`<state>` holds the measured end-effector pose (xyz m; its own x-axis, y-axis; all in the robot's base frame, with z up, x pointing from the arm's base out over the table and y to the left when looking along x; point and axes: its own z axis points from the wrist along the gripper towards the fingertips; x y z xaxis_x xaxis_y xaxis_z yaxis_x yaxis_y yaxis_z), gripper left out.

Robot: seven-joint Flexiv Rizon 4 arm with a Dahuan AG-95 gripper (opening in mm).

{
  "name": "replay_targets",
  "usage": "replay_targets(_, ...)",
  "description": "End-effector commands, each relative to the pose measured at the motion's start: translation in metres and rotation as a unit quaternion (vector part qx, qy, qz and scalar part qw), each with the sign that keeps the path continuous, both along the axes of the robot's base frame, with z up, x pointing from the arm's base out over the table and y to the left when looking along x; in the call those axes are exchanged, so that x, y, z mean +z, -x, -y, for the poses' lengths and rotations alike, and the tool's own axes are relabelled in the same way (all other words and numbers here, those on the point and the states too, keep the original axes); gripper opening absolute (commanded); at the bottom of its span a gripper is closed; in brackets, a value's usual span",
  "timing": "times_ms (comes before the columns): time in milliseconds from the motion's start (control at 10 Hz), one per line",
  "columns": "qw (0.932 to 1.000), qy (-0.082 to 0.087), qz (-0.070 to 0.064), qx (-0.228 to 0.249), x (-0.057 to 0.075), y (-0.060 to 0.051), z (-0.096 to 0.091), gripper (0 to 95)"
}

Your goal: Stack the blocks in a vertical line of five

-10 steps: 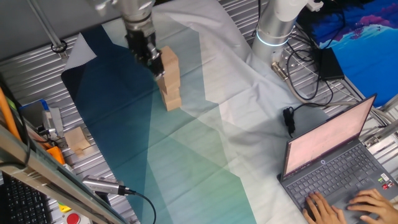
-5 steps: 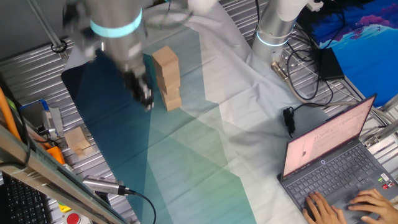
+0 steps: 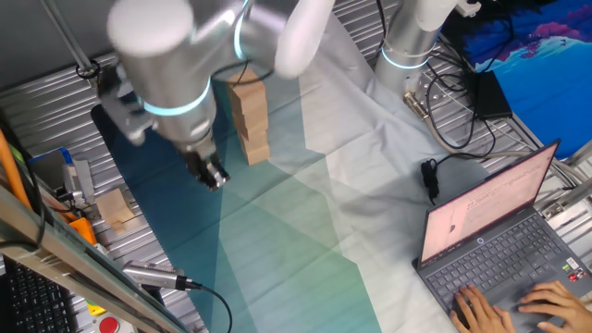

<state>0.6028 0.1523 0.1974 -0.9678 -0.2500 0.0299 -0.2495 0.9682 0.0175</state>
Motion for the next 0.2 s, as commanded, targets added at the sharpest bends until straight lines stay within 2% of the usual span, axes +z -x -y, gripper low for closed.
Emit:
replay_targets(100,0.9994,0.002,-0.031,0.017,-0.0038,0.0013,-0.0085,0.0)
replay_targets(200,0.9993,0.002,-0.030,0.023,-0.0045,0.0016,-0.0104,0.0)
